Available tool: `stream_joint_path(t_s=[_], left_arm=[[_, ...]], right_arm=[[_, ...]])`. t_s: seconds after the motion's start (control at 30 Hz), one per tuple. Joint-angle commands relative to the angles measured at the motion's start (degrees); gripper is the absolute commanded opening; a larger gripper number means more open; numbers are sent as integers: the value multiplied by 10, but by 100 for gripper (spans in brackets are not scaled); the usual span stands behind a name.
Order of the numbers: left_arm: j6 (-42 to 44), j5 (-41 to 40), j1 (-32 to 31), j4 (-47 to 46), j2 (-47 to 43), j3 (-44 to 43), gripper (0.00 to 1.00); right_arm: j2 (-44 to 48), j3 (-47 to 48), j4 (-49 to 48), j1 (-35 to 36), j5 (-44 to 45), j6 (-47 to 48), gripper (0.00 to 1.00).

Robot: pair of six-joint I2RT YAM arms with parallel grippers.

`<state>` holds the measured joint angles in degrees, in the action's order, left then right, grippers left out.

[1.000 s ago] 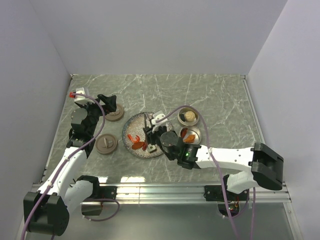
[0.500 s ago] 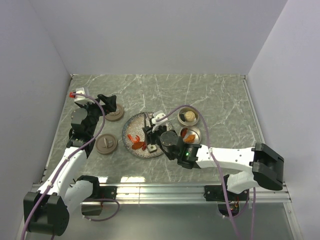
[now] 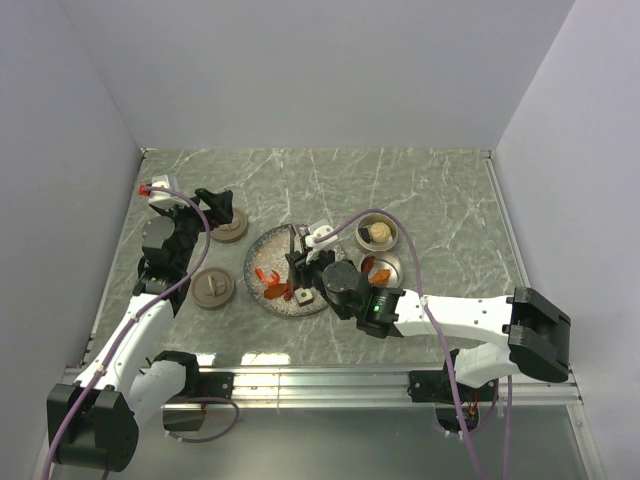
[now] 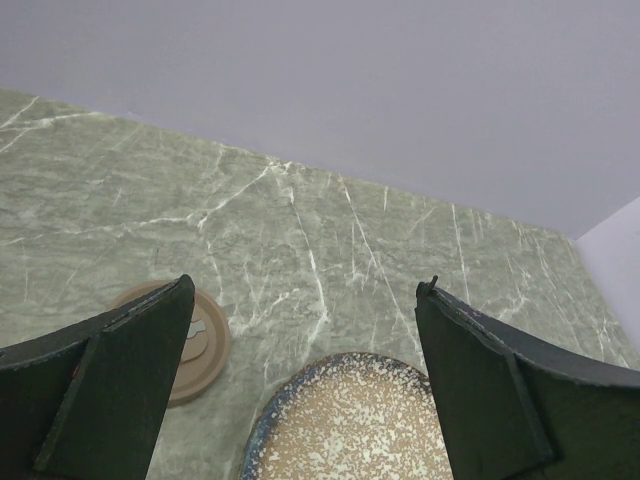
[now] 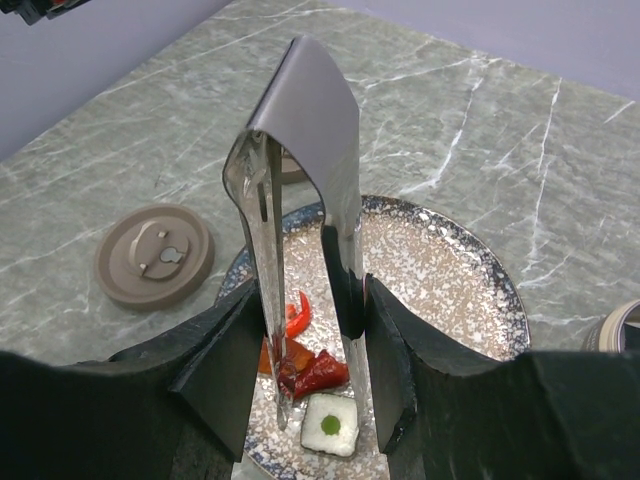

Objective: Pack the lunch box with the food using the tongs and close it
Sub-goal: Pick up the food using the clamp

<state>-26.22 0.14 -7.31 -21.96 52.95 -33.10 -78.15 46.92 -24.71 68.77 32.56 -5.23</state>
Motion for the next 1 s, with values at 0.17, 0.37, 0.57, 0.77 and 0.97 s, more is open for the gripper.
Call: stream_joint_path(t_s=[0.17, 0.37, 0.57, 0.77, 0.97], left_arm=[[-1, 0, 0, -23, -13, 0, 99], [-2, -1, 1, -22, -13, 1, 99], [-2, 0, 0, -21, -14, 1, 99], [-2, 0, 0, -22, -14, 1, 99], [-2, 0, 0, -21, -14, 1, 100]], right_arm=[[2, 21, -14, 4, 20, 0, 50], [-8, 22, -11, 4, 13, -8, 50], [-18, 24, -7, 4, 10, -14, 50], [-18, 20, -6, 4, 10, -16, 50], [-34, 31, 10, 4, 13, -18, 43]])
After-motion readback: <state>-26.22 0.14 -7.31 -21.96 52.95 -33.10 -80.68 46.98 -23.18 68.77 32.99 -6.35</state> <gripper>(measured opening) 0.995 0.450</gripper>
